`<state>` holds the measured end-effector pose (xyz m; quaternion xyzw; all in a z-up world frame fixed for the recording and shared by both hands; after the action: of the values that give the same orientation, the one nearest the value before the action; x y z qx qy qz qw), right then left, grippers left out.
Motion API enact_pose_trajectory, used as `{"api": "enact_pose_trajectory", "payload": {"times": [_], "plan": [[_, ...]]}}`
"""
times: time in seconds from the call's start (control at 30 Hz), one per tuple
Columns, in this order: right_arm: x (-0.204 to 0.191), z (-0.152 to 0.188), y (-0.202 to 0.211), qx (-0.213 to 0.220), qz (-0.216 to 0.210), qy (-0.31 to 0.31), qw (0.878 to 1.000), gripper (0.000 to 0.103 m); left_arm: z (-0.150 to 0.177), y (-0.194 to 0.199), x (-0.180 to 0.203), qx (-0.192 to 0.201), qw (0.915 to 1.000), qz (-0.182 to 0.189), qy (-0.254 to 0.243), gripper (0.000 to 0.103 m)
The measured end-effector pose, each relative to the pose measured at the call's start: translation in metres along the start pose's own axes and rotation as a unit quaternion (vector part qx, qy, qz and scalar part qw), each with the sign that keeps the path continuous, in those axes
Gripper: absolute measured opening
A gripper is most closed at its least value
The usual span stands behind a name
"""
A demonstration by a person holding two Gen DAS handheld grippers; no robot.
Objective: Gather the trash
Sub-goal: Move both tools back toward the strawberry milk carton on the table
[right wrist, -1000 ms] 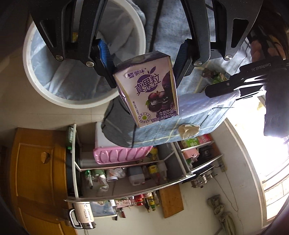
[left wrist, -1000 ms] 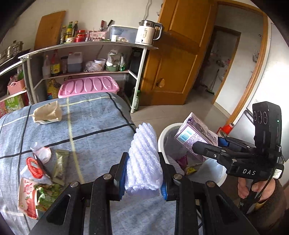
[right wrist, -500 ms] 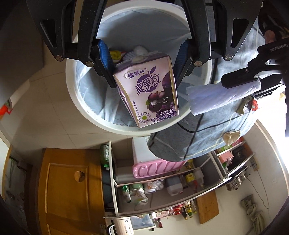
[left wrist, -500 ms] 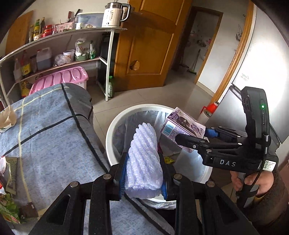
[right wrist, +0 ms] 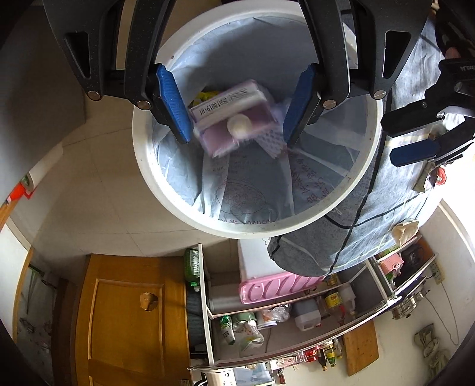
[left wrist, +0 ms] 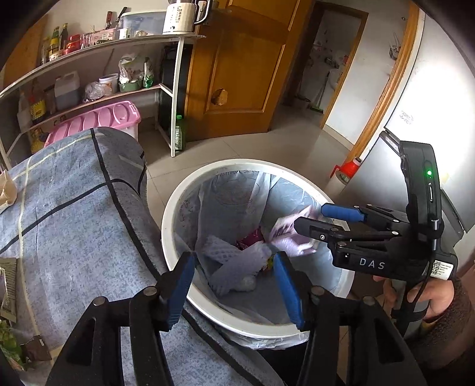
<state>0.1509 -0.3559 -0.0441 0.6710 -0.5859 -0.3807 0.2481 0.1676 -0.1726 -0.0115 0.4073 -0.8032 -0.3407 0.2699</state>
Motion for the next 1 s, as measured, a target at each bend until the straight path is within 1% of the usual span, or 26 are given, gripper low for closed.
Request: {"api": "enact_pose_trajectory", "payload": {"times": [0.2,0.33,0.47,0.6,0.67,0.7,0.8,0.9,1.0], "plan": [[-0.018,-0.002,0.014,0.02,-0.011,0.008,1.0,0.065,0.005,0.028,-0.016,0.026,0.9994,-0.017,0.018,0.055],[-0.04,-0.004,0.022,0.035,-0.031,0.019,0.999,0.065,0.014,0.053,-0.035,0.046,0.9974,-0.043,0.035,0.055],[-0.069,-0.006,0.024,0.046,-0.048,0.038,0.997,0.065,0.024,0.078,-0.06,0.066,0.9938,-0.061,0.066,0.055],[-0.1,-0.005,0.023,0.051,-0.077,0.061,0.994,0.065,0.038,0.102,-0.086,0.083,0.9869,-0.111,0.082,0.055],[-0.117,-0.005,0.019,0.049,-0.091,0.072,0.992,0.065,0.045,0.113,-0.101,0.09,0.9839,-0.117,0.101,0.055],[-0.124,-0.005,0.016,0.046,-0.097,0.076,0.991,0.065,0.051,0.12,-0.111,0.094,0.9813,-0.125,0.112,0.055],[-0.147,-0.003,0.01,0.044,-0.12,0.088,0.988,0.065,0.065,0.134,-0.13,0.099,0.9739,-0.164,0.122,0.056],[-0.171,0.001,0.001,0.034,-0.14,0.101,0.984,0.065,0.078,0.148,-0.151,0.104,0.9675,-0.176,0.148,0.056],[-0.196,0.007,-0.007,0.027,-0.16,0.118,0.98,0.065,0.092,0.159,-0.164,0.108,0.9624,-0.2,0.149,0.059]]}}
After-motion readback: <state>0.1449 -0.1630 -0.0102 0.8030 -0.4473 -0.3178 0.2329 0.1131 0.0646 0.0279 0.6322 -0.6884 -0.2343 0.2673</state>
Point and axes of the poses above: each gripper's, at about its wrist camera, not at the fingertips, and y roughly against the way its jaws point, x to its right, z to its underside, the point moved 1 cm from there along -y, roughly the way its jaws point, and after that the axes turned 5 degrees about -z, right-handed, at the moved point
